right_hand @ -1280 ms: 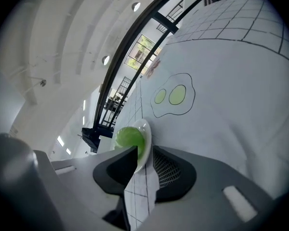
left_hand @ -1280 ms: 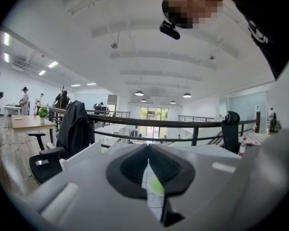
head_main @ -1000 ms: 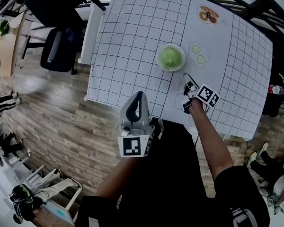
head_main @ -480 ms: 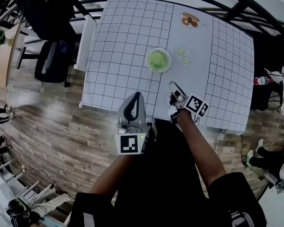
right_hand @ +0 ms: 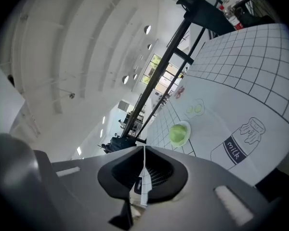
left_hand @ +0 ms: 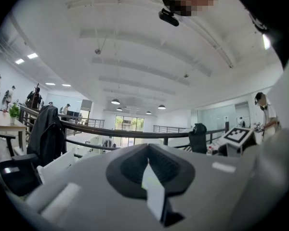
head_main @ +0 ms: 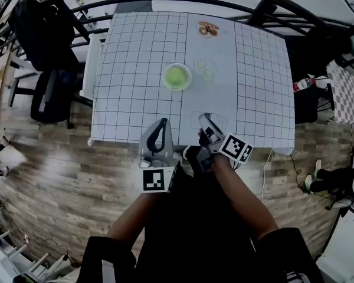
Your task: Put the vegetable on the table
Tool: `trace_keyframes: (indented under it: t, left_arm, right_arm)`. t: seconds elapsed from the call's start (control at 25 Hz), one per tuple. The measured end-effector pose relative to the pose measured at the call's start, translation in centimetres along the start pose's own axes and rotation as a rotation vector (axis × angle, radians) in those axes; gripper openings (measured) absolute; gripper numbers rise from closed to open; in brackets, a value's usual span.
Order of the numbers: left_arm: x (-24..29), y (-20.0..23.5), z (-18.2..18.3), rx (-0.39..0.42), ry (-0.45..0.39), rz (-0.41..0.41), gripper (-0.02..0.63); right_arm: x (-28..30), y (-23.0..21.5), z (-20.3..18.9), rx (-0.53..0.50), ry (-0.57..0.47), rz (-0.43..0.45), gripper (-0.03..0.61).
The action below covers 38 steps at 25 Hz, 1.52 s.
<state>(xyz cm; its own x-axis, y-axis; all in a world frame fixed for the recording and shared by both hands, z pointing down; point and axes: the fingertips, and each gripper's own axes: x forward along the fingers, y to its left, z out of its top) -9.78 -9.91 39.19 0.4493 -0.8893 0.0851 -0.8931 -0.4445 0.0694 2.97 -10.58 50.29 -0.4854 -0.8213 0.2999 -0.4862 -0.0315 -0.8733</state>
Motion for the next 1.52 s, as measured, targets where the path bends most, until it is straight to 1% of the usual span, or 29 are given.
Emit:
trace_keyframes:
  t: [0.04, 0.12, 0.28, 0.4, 0.56, 0.72, 0.88, 1.04, 1.12, 1.24, 1.36, 1.52]
  left_arm:
    - [-0.3, -0.4, -0.4, 0.000, 0.008, -0.013, 0.008]
    - [-0.6, -1.3, -0.5, -0.008, 0.016, -0.039, 0.008]
    - [-2.0, -3.5, 0.1, -0.013, 0.003, -0.058, 0.008]
    - [-2.7, -5.7, 0.3, -0.027, 0.003, -0.071, 0.008]
    - [-3.2, -9.1, 1.2, -0.034, -0.026, -0.089, 0.008]
    - [-3.5, -12.3, 2.1, -0.020, -0.040, -0.126, 0.008]
    - [-3.8, -13.6, 2.9, -0.021, -0.048, -0.145, 0.008]
    - [-4.4, -13.8, 3.8, -0.015, -0.067, -0.166, 0.008]
    - [-4.7, -13.9, 4.1, -0.006, -0.078, -0.174, 0.008]
    - [-4.5, -14.4, 4.8, 0.030, -0.100, -0.210, 0.008]
    - [-3.9, -14.6, 5.4, 0.043, -0.119, -0.239, 0.008]
    - [-2.9, -13.4, 5.4, 0.035, -0.113, -0.224, 0.008]
  right_arm:
    - [-1.0, 0.2, -0.1, -0.002, -0.009, -0.015, -0.001]
    - [-2.9, 0.7, -0.3, -0.014, -0.022, -0.035, -0.004]
    - [-5.7, 2.1, -0.4, -0.104, -0.024, -0.019, -0.003]
    - [-7.8, 3.0, 0.2, -0.217, -0.038, -0.034, -0.003]
    - [-11.1, 3.3, 1.7, -0.407, -0.085, -0.111, -0.003]
    - [-14.8, 5.0, 3.7, -0.503, -0.189, -0.121, -0.003]
    - [-17.3, 7.3, 4.5, -0.643, -0.275, -0.122, -0.003]
    - [-17.9, 8.9, 4.4, -0.764, -0.331, -0.135, -0.003]
    - [-17.7, 9.4, 4.1, -0.806, -0.335, -0.142, -0.003]
    - [-17.0, 10.2, 4.4, -0.872, -0.351, -0.141, -0.003]
    - [-16.4, 11.1, 4.8, -0.923, -0.379, -0.143, -0.003]
    - [-15.7, 12.5, 4.9, -0.997, -0.405, -0.129, -0.005]
